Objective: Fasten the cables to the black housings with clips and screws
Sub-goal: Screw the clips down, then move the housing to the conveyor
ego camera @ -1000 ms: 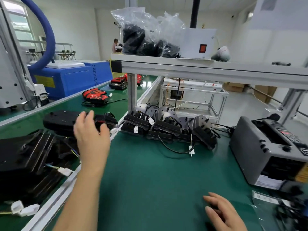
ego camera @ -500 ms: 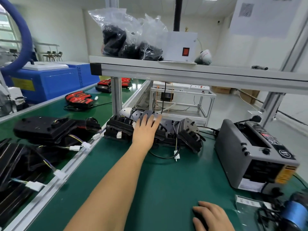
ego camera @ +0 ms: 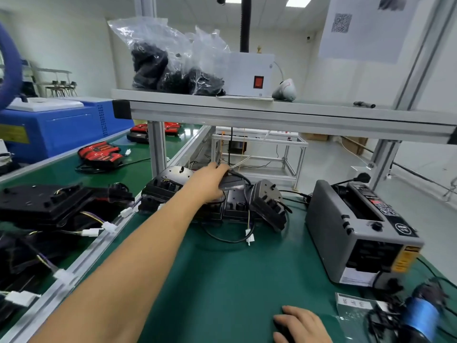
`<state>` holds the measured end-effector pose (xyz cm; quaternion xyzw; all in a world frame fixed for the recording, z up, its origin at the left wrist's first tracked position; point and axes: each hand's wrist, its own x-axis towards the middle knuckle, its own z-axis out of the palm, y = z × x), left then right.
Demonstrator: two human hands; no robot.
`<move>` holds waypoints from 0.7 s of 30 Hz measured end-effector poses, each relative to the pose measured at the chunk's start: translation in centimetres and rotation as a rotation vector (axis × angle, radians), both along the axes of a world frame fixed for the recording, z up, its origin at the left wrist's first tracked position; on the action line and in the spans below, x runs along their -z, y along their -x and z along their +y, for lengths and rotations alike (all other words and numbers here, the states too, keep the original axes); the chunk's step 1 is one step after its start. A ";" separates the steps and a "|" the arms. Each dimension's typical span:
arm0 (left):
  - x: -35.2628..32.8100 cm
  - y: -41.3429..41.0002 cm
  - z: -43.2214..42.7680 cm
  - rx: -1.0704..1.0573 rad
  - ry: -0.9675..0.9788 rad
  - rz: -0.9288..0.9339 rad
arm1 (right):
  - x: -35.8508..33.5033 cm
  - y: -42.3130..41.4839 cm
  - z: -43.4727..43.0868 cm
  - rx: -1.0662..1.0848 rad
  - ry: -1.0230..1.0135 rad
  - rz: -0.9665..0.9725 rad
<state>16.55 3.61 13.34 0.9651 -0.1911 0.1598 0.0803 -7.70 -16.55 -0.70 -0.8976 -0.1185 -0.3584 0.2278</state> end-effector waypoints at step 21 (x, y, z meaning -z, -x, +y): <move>6.0 21.7 -1.2 -0.023 0.217 0.010 | -0.5 1.9 -1.0 -0.022 -0.262 0.493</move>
